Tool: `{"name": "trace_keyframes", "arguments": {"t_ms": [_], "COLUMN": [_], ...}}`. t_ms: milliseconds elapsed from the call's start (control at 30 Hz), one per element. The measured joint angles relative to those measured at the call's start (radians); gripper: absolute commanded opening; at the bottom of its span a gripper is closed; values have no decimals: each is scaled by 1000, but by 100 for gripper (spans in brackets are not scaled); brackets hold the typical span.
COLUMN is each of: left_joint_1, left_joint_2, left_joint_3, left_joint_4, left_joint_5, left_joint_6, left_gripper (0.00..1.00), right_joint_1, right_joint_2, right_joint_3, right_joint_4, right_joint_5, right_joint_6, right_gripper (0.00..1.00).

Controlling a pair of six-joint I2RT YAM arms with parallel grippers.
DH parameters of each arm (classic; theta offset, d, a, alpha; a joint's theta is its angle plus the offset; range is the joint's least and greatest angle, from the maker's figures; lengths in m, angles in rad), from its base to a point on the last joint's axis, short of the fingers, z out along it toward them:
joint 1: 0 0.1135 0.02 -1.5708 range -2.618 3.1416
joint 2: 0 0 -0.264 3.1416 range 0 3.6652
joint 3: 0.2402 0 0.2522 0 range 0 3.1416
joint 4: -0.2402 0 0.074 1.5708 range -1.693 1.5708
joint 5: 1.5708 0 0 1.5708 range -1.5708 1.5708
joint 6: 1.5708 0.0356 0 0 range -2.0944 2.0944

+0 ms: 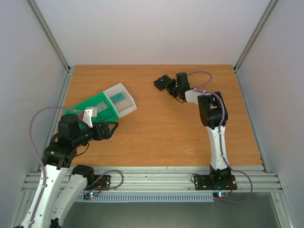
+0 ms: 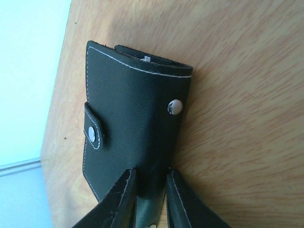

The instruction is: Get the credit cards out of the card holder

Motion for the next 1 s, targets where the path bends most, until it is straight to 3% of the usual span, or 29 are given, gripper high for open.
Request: {"name": "trace_keyframes", "arguments": {"t_ms": [167,600,1000], "left_joint_1": [0,0,-28], "left_joint_2": [-6,-5,133], "left_joint_3": [0,0,0], "left_joint_4": [-1,0,6], "left_joint_5": [-4,-21,-49], "left_joint_6": [0,-4,-61], "left_gripper": [99,98,87], "right_joint_1": [-1,-3,-3], "right_joint_2": [3,-59,-313], "right_joint_3": [8,-65,-401], "right_joint_4": [-23,-44,-79], "right_joint_5": [6,5,-56], "right_joint_6": [-2,-83,-217], "right_gripper": [2,1,1]}}
